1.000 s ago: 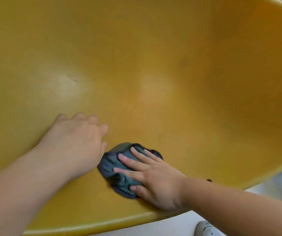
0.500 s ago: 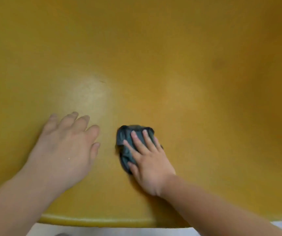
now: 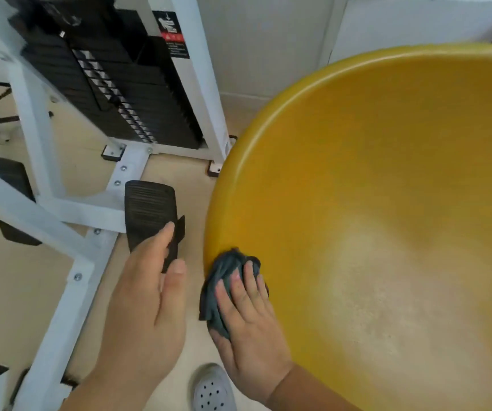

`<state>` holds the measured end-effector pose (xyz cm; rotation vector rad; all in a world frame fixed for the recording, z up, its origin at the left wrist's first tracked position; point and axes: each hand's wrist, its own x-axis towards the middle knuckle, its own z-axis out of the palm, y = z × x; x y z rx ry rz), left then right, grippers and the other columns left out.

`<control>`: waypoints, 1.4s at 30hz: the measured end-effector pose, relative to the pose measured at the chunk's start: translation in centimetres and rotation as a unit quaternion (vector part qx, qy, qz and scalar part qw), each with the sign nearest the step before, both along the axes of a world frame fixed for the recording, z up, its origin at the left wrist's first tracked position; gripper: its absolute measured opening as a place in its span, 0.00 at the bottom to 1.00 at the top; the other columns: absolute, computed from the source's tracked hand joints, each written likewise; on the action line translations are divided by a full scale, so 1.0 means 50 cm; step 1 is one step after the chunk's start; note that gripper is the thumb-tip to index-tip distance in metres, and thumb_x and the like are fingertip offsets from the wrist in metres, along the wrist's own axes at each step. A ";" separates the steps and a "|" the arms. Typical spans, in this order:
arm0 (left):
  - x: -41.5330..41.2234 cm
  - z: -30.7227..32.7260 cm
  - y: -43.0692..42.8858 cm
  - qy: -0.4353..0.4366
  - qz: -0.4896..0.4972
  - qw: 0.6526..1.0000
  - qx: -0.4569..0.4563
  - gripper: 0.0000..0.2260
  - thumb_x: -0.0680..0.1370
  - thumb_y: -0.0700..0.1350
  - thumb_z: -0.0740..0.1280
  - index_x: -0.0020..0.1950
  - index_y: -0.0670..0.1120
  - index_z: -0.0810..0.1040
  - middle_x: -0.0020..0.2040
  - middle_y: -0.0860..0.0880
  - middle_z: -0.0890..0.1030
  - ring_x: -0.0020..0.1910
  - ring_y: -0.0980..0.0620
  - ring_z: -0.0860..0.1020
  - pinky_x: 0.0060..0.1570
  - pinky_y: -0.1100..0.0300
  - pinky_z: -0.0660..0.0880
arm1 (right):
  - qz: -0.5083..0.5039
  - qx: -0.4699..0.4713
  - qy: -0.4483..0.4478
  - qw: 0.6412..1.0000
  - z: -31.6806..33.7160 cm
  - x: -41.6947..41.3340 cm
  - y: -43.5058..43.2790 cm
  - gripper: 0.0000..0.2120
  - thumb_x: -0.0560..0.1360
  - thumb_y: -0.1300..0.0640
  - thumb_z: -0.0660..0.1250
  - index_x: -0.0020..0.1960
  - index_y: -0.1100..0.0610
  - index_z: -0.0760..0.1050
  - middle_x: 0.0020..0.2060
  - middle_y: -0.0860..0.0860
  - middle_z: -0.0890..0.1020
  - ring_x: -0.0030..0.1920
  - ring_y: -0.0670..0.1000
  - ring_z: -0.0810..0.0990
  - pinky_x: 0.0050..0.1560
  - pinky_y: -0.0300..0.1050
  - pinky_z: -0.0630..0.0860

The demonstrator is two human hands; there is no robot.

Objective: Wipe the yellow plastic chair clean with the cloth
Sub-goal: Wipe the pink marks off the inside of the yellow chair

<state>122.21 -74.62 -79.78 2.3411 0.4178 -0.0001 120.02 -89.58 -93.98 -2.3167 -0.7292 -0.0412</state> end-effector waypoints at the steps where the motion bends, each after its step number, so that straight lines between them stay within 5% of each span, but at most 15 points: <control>1: 0.008 0.000 0.008 0.018 0.033 0.995 -0.095 0.25 0.77 0.65 0.50 0.73 0.63 0.67 0.68 0.64 0.74 0.67 0.64 0.71 0.68 0.60 0.67 | -0.003 -0.023 -0.018 1.000 0.016 0.012 0.013 0.30 0.86 0.46 0.51 0.84 0.50 0.45 0.83 0.55 0.47 0.82 0.64 0.46 0.80 0.62 0.46; 4: 0.041 0.008 0.011 0.042 0.047 0.970 -0.234 0.21 0.77 0.66 0.50 0.68 0.67 0.69 0.64 0.66 0.76 0.64 0.66 0.74 0.67 0.57 0.71 | -0.019 -0.121 -0.064 0.990 0.064 0.056 0.038 0.31 0.85 0.47 0.53 0.84 0.49 0.44 0.83 0.55 0.42 0.82 0.63 0.43 0.81 0.61 0.42; 8: 0.094 0.039 -0.006 0.070 0.047 0.946 -0.312 0.15 0.85 0.54 0.50 0.54 0.61 0.77 0.49 0.67 0.82 0.54 0.69 0.77 0.52 0.74 0.72 | 0.013 -0.221 -0.122 0.967 0.128 0.116 0.046 0.35 0.80 0.48 0.60 0.83 0.53 0.51 0.83 0.51 0.51 0.82 0.59 0.40 0.81 0.60 0.40; 10: 0.113 0.043 0.000 0.070 0.051 0.962 -0.261 0.17 0.82 0.56 0.49 0.52 0.55 0.77 0.47 0.63 0.81 0.49 0.68 0.76 0.51 0.73 0.70 | 0.059 -0.248 -0.165 0.953 0.149 0.150 0.039 0.31 0.81 0.49 0.62 0.81 0.55 0.60 0.81 0.51 0.60 0.83 0.58 0.45 0.81 0.60 0.43; 12: 0.123 0.036 0.015 0.052 0.040 0.988 -0.139 0.21 0.84 0.55 0.49 0.59 0.46 0.77 0.53 0.57 0.78 0.46 0.68 0.68 0.53 0.75 0.64 | 0.107 -0.275 -0.200 0.934 0.165 0.183 0.023 0.26 0.83 0.50 0.60 0.79 0.57 0.65 0.79 0.52 0.65 0.82 0.57 0.49 0.81 0.61 0.45; 14: 0.125 0.031 0.026 0.054 0.044 0.993 -0.093 0.23 0.85 0.54 0.49 0.68 0.42 0.73 0.62 0.47 0.77 0.52 0.72 0.62 0.55 0.77 0.57 | 0.156 -0.304 -0.223 0.913 0.184 0.217 0.006 0.25 0.84 0.51 0.57 0.78 0.57 0.66 0.78 0.53 0.67 0.82 0.57 0.52 0.81 0.61 0.44; 17: 0.121 0.027 0.024 0.047 0.056 0.993 -0.092 0.27 0.82 0.57 0.47 0.76 0.45 0.67 0.72 0.49 0.72 0.66 0.64 0.65 0.68 0.64 0.59 | 0.181 -0.332 -0.246 0.892 0.234 0.301 -0.017 0.24 0.83 0.52 0.57 0.78 0.57 0.67 0.75 0.54 0.72 0.80 0.59 0.60 0.81 0.62 0.45; 19: 0.120 0.028 0.014 0.052 0.059 0.993 -0.089 0.28 0.81 0.58 0.47 0.77 0.47 0.65 0.74 0.49 0.70 0.73 0.54 0.65 0.73 0.55 0.61 | 0.123 -0.343 -0.229 0.903 0.275 0.387 -0.030 0.24 0.81 0.52 0.57 0.75 0.57 0.70 0.72 0.56 0.75 0.78 0.61 0.65 0.80 0.63 0.45; 23: 0.139 0.040 -0.018 0.052 0.042 0.994 -0.082 0.30 0.81 0.61 0.46 0.78 0.49 0.63 0.75 0.52 0.69 0.74 0.53 0.65 0.71 0.57 0.62 | -0.125 -0.363 -0.073 0.920 0.341 0.561 -0.075 0.24 0.83 0.48 0.49 0.66 0.60 0.76 0.68 0.58 0.78 0.80 0.61 0.60 0.81 0.62 0.47; 25: 0.151 0.043 -0.032 0.039 0.047 0.995 -0.085 0.29 0.81 0.60 0.46 0.77 0.49 0.65 0.73 0.52 0.71 0.73 0.54 0.67 0.70 0.57 0.64 | -0.152 -0.351 -0.030 0.923 0.354 0.578 -0.067 0.28 0.82 0.46 0.46 0.63 0.62 0.78 0.67 0.60 0.79 0.79 0.61 0.62 0.80 0.62 0.51; 30: 0.161 0.041 -0.048 -0.023 0.079 0.994 -0.072 0.20 0.82 0.55 0.50 0.60 0.46 0.76 0.52 0.51 0.79 0.52 0.51 0.76 0.52 0.55 0.75 | 0.024 -0.263 -0.090 0.960 0.313 0.441 0.035 0.15 0.79 0.49 0.59 0.50 0.56 0.82 0.47 0.54 0.82 0.60 0.61 0.77 0.78 0.62 0.56; 33: 0.167 0.027 -0.050 -0.016 0.097 0.993 -0.065 0.14 0.81 0.53 0.53 0.45 0.47 0.72 0.38 0.51 0.75 0.39 0.50 0.75 0.37 0.55 0.70 | 0.135 -0.232 -0.133 0.954 0.279 0.399 0.031 0.13 0.80 0.49 0.62 0.50 0.56 0.81 0.46 0.53 0.80 0.58 0.60 0.77 0.78 0.58 0.57; 36: 0.180 0.029 -0.051 -0.014 0.073 0.997 -0.033 0.12 0.81 0.52 0.54 0.47 0.47 0.72 0.37 0.51 0.75 0.37 0.54 0.75 0.33 0.59 0.69 | 0.189 -0.244 -0.183 0.934 0.279 0.456 -0.015 0.15 0.81 0.48 0.61 0.55 0.57 0.80 0.51 0.54 0.81 0.59 0.60 0.78 0.76 0.57 0.61; 40: 0.212 0.034 -0.050 0.059 0.033 0.997 0.026 0.17 0.80 0.59 0.55 0.54 0.48 0.73 0.38 0.52 0.78 0.36 0.53 0.78 0.33 0.60 0.71 | -0.058 -0.274 -0.135 0.950 0.312 0.618 -0.118 0.21 0.82 0.47 0.52 0.54 0.59 0.80 0.50 0.58 0.82 0.55 0.63 0.78 0.68 0.57 0.68; 42: 0.227 0.045 -0.054 0.076 0.007 0.996 0.054 0.17 0.79 0.60 0.57 0.56 0.49 0.73 0.43 0.51 0.78 0.40 0.51 0.78 0.36 0.58 0.74 | -0.179 -0.329 -0.055 0.926 0.334 0.682 -0.195 0.27 0.83 0.46 0.46 0.56 0.59 0.80 0.53 0.60 0.83 0.59 0.64 0.77 0.74 0.61 0.63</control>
